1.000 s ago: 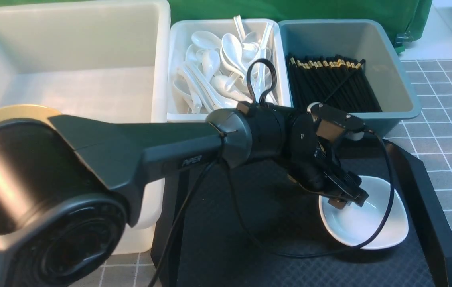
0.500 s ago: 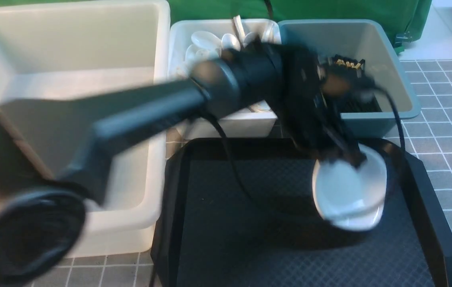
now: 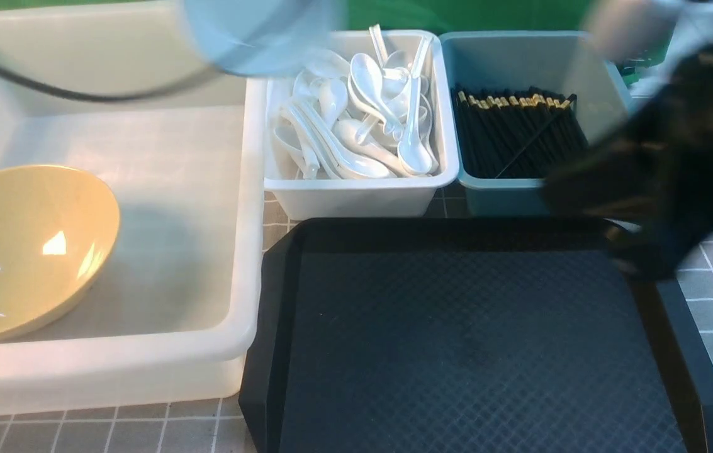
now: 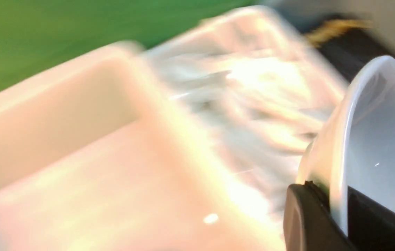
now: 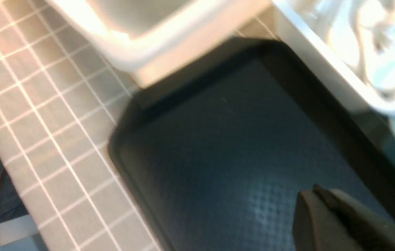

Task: On grey table put chopsticks spoon bowls plates into blue grey white boxes.
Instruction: 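Place the white bowl into the white bin with the other dishes with the left gripper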

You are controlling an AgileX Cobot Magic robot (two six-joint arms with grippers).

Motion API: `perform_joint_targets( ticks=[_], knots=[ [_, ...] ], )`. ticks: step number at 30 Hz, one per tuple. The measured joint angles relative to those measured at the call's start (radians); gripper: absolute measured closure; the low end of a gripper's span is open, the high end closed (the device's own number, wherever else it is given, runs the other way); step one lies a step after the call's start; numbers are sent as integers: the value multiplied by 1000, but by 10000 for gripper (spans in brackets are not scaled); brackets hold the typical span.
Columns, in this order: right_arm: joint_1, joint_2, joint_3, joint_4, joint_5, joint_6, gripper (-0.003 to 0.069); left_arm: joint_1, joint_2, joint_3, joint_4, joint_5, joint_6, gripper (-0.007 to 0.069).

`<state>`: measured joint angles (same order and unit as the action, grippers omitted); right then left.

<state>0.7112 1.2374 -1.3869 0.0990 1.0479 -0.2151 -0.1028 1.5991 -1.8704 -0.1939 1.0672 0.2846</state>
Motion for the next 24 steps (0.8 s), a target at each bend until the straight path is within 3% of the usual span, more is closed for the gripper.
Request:
perform_joint_targets(
  ticks=[3,7,16,21,24],
  knots=[
    [45,122,-93,4,-3,-36,625,167,61,0,-50,3,21,624],
    [54,186,-146,2,-6,-74,625,235,157,0,-133,-9,74,624],
    [56,232,-162,-105,-85,-96,625,239,450,0,-313,-113,263,624],
    [56,246,-162,-161,-111,-96,625,221,565,1,-318,-148,345,607],
    [56,257,-162,-175,-117,-96,624,201,597,1,-287,-173,361,559]
  ],
)
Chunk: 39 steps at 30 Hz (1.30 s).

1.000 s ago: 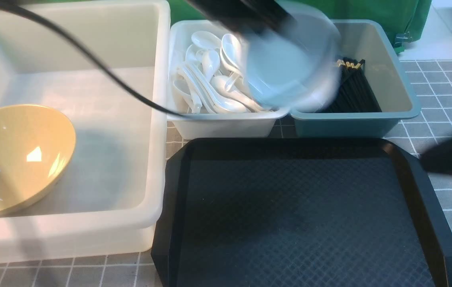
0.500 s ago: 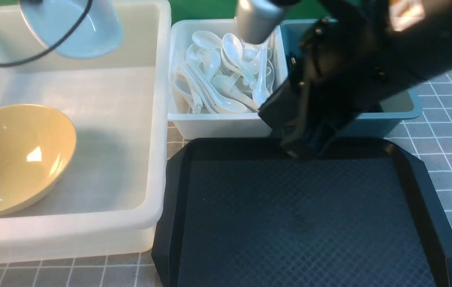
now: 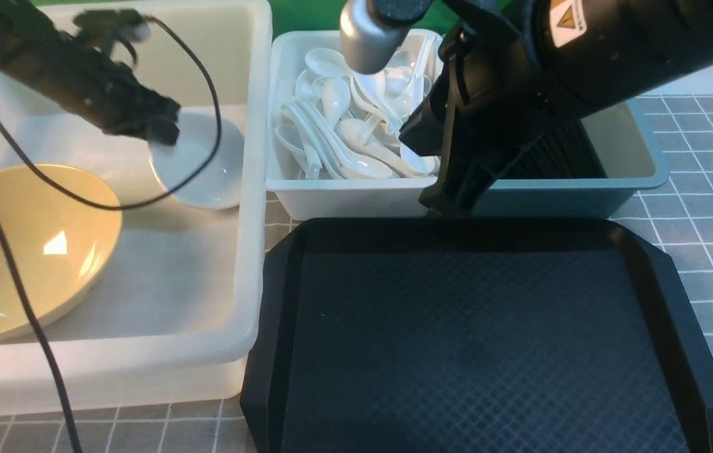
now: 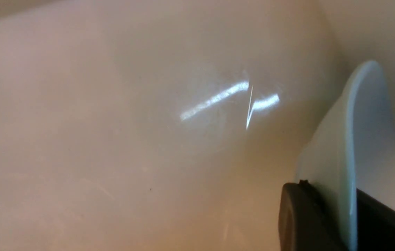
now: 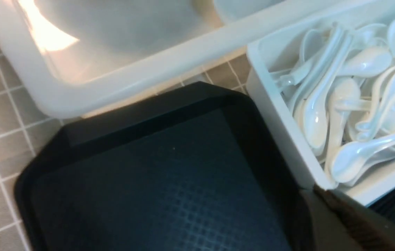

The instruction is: On grey table put chopsticks spoon bowls plates into blue grey white boxes.

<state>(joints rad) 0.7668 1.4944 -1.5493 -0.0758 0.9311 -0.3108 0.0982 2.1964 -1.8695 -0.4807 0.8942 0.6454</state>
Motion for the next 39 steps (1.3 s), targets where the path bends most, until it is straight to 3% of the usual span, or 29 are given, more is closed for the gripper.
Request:
perform_joint_targets(
  ticks=[3,7,12,16,22,26,27,29,32,39],
  knots=[
    [0,9,0,-4,-2,0,622,-25,9,0,73,-30,2,444],
    [0,11,-1,-11,15,2,621,-41,6,-9,179,-43,-18,221],
    [0,11,-1,-31,72,8,618,-41,-43,-77,253,-4,-87,64],
    [0,-2,-1,-78,111,78,616,-41,-134,-166,266,108,-158,21],
    [0,-95,-1,-88,135,146,614,-41,-295,-261,269,323,-286,137],
    [0,-185,3,-89,151,175,614,-41,-443,-239,269,354,-299,321],
    [0,-220,14,-90,152,181,614,-41,-498,-205,269,356,-300,408],
    [0,-282,46,-90,151,183,612,-41,-589,-129,269,360,-303,511],
    [0,-354,111,-90,135,184,608,-41,-708,25,269,361,-303,606],
    [0,-530,302,-102,-2,232,600,-41,-1005,462,269,361,-305,634]
  ],
)
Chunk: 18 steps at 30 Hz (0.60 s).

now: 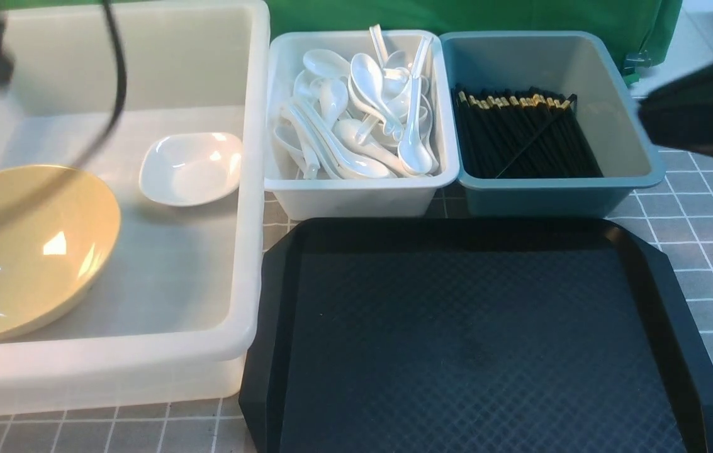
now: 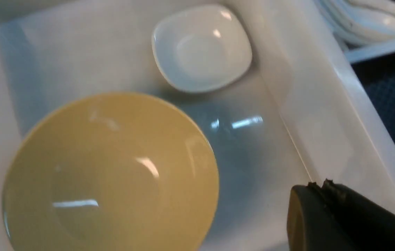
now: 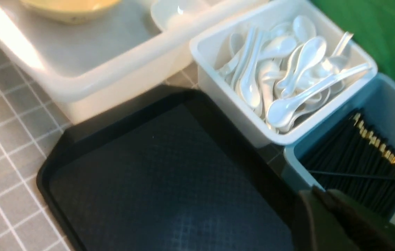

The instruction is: On grey table put chopsticks spoon bowls plates into blue grey white boxes.

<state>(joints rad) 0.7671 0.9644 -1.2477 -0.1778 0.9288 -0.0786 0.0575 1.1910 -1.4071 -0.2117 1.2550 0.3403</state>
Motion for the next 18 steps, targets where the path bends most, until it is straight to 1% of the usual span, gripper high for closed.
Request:
perform_joint_targets(
  ticks=[5,8,9,12,16,17,18],
  knots=[
    [1,-99,143,-4,-145,7,596,0,-264,298,0,-102,0,634],
    [1,-141,210,-5,-193,33,592,0,-416,448,0,-186,0,634],
    [1,-144,214,-5,-198,34,592,0,-426,448,0,-192,0,634],
    [1,-200,285,-5,-249,50,591,0,-617,608,-4,-308,-3,634],
    [1,-250,341,1,-305,56,591,0,-755,709,-1,-383,-12,634],
    [1,-282,372,11,-345,56,591,0,-833,758,6,-416,-16,634],
    [1,-292,387,18,-374,56,590,0,-854,777,9,-425,-16,634]
  ],
)
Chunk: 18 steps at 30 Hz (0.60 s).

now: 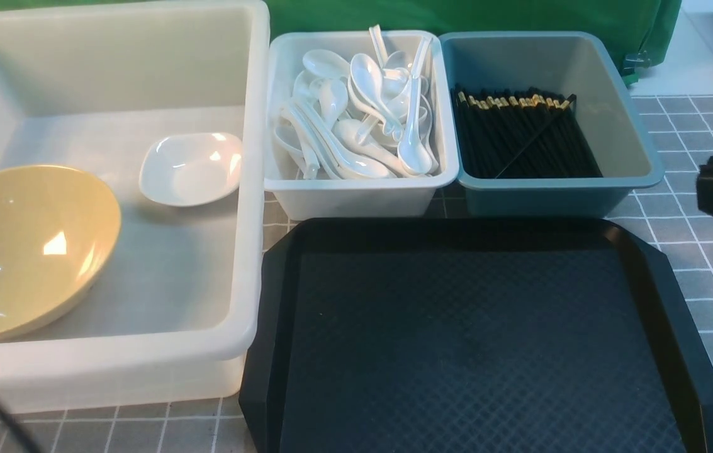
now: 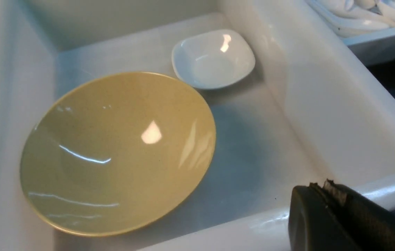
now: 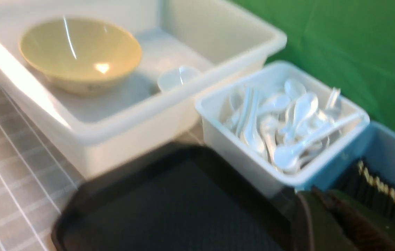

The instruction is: On grey table put chopsticks spoon bowls plates into blue grey white boxes.

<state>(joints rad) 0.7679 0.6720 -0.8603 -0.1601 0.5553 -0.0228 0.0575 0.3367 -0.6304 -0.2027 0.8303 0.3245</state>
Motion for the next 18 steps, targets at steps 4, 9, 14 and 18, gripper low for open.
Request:
perform_joint_targets(
  ticks=[4,9,14,18],
  knots=[
    [0,-45,55,6,-92,-7,590,0,-95,48,9,-24,0,634],
    [0,-56,83,6,-163,-16,589,0,-166,66,10,-22,0,634],
    [0,-56,87,6,-149,-9,582,0,-173,66,11,-19,0,634],
    [0,-56,89,7,-143,-3,581,0,-173,66,12,-11,0,634]
  ],
)
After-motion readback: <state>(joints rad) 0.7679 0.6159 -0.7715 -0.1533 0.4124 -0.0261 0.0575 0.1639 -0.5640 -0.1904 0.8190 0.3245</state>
